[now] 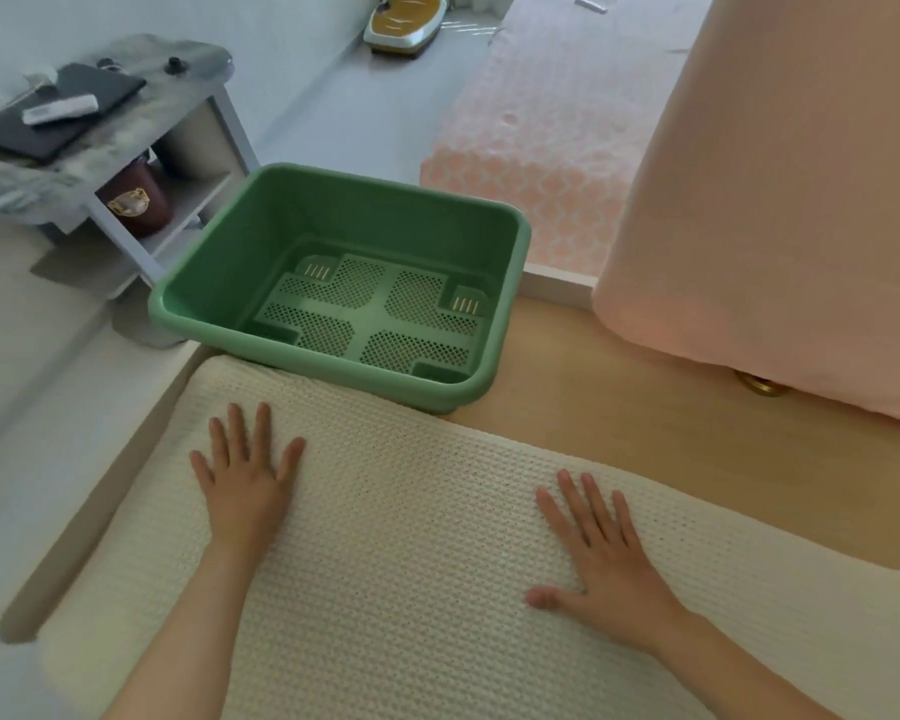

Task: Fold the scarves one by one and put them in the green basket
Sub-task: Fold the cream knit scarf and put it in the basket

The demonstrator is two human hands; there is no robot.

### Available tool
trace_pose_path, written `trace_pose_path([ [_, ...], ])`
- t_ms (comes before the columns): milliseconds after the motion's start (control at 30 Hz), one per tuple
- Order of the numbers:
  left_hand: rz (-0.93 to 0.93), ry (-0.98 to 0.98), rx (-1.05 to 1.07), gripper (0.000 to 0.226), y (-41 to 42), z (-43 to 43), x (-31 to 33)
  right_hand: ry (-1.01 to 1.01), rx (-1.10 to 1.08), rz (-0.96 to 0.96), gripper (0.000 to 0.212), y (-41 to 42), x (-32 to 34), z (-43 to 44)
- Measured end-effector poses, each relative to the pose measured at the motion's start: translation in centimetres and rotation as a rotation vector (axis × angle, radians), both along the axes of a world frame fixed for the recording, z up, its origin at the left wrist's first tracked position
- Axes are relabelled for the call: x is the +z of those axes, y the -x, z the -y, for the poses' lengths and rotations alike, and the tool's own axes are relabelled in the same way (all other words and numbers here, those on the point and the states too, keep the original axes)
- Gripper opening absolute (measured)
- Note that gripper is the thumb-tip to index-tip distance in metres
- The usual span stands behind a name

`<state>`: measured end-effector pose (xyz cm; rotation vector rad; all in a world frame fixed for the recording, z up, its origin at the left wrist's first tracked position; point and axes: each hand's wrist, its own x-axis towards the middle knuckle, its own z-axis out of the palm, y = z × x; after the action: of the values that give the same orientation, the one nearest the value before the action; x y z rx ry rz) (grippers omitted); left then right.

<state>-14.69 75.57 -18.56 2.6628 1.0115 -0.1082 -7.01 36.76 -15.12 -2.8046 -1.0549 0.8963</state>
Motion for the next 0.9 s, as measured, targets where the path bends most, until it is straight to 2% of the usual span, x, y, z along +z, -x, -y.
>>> trace_pose_path([
  [133, -0.034, 0.031, 0.002, 0.072, -0.7, -0.5, 0.1, -0.019, 0.002, -0.008, 0.105, -0.4, 0.2, -0.1],
  [300, 0.264, -0.046, -0.002, 0.055, 1.6, 6.4, 0.9, -0.095, -0.109, -0.005, 0.098, -0.2, 1.7, 2.6],
  [500, 0.328, 0.146, -0.559, 0.054, 4.9, 26.1, 0.4, -0.076, -0.326, 0.026, 0.095, 2.9, 2.6, 13.9],
  [567, 0.327, 0.182, -0.661, 0.052, 5.4, 32.6, 0.5, -0.054, -0.436, 0.051, 0.093, 4.6, 2.5, 18.4],
  [633, 0.288, 0.172, -0.749, 0.053, 5.9, 37.9, 0.5, -0.009, -0.538, 0.049, 0.088, 6.2, 2.2, 22.3],
  [733, 0.220, 0.108, -0.808, 0.058, 6.2, 42.0, -0.5, 0.040, -0.653, 0.092, 0.095, 7.6, 1.0, 26.8],
  [900, 0.198, 0.037, -0.817, 0.057, 5.6, 42.3, -2.1, -0.002, -0.607, 0.083, 0.084, 6.2, -1.0, 29.8],
])
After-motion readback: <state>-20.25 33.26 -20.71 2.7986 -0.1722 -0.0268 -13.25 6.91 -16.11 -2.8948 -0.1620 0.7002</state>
